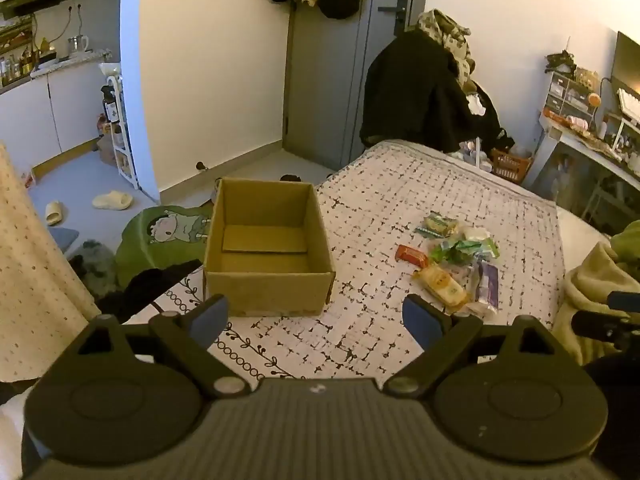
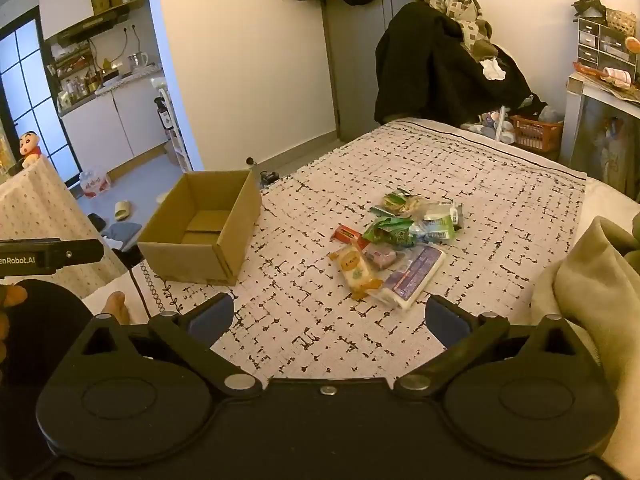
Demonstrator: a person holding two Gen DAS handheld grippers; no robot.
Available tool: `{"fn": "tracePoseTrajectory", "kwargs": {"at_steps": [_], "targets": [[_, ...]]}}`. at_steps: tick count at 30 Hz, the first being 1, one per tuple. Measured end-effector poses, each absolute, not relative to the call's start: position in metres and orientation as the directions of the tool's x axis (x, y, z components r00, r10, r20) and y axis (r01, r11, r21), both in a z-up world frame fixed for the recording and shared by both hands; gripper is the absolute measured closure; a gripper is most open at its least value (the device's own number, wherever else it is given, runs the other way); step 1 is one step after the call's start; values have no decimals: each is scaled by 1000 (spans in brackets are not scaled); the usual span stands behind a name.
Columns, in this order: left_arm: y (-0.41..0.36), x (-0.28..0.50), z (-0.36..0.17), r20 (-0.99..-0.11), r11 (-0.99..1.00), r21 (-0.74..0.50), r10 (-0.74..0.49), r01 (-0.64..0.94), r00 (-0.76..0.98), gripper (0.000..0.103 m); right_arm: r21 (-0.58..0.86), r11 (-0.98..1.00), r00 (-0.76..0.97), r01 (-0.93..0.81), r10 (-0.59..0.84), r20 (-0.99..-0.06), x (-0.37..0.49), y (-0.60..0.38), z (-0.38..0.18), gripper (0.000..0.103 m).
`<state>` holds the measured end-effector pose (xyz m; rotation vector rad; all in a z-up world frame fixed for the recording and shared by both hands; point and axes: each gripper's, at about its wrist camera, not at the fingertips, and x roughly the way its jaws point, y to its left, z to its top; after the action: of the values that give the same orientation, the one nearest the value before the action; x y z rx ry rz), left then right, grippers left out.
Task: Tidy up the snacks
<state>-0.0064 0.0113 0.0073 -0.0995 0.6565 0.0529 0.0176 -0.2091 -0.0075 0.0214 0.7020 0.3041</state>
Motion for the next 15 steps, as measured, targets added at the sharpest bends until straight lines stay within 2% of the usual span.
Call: {"fn": "tracePoseTrajectory", "kwargs": {"at_steps": [15], "targets": [[13, -8, 11, -620, 994, -64, 29, -88, 784, 10, 129, 956, 716, -264, 284, -638, 19, -207, -6, 0]]}}
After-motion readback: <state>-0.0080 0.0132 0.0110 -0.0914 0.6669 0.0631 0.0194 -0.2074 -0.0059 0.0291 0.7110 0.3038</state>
